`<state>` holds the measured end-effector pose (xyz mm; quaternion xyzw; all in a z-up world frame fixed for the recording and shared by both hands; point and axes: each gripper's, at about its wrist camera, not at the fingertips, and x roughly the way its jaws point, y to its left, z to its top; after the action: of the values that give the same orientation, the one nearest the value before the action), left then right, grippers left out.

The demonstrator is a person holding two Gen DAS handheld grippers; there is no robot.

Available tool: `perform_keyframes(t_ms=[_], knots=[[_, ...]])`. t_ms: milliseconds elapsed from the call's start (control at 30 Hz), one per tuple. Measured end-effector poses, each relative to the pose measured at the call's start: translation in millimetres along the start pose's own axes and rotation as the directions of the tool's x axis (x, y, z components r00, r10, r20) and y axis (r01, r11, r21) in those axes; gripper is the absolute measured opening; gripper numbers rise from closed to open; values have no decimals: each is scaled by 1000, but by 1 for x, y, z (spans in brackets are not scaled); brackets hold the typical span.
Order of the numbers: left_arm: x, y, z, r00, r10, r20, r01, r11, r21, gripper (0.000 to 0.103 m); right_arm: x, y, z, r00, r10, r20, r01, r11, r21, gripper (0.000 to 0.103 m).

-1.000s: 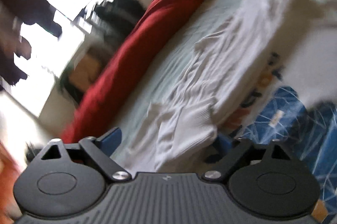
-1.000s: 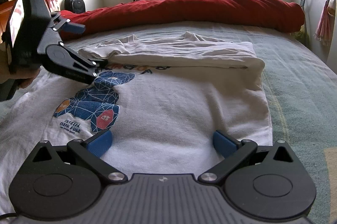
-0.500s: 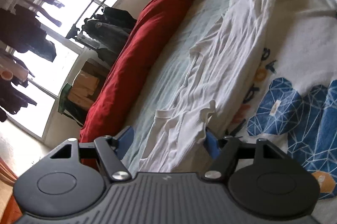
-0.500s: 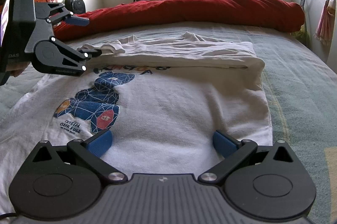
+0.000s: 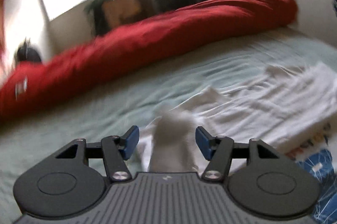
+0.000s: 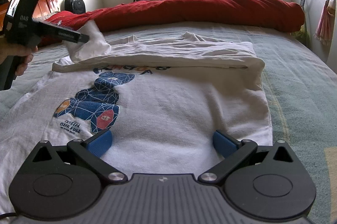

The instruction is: Fold clothes

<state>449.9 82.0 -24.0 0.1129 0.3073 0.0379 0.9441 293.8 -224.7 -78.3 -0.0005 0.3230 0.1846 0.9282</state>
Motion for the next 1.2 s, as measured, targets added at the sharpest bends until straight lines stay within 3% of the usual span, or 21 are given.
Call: perform_keyframes(t_ms=[100, 267, 433, 567, 767, 1000, 1100, 1200], knots=[[-4, 16, -11, 999, 15, -32, -17, 997, -76, 63, 0, 1, 1, 1000, -2, -2, 2, 1000, -2, 103], [-13, 3, -10, 995, -102, 5, 102, 991, -90, 73, -1, 2, 2, 1000, -6, -6, 6, 1000, -5, 103], [-4, -26, -2, 971, -240, 12, 240, 967, -80, 74, -2, 2, 3, 1000, -9, -10, 9, 1000, -8, 103], [19, -33, -15, 962, -257, -88, 247, 963, -109, 75, -20, 6, 29, 999, 13, 44, -10, 997, -73, 103], [7, -16, -31, 945, -314, -94, 303, 946, -119, 79, -41, 8, 74, 991, 43, 125, -21, 985, -174, 103], [11, -7, -25, 945, -304, -122, 285, 947, -148, 83, 58, -47, 104, 996, -74, -45, 72, 996, -47, 103], [10, -4, -21, 939, -323, -118, 301, 938, -170, 82, 57, -73, 73, 995, -37, -92, 42, 998, 55, 103], [2, -12, 4, 909, -409, -75, 385, 896, -222, 83, 34, -76, 76, 1000, 6, -4, -6, 997, 76, 103]])
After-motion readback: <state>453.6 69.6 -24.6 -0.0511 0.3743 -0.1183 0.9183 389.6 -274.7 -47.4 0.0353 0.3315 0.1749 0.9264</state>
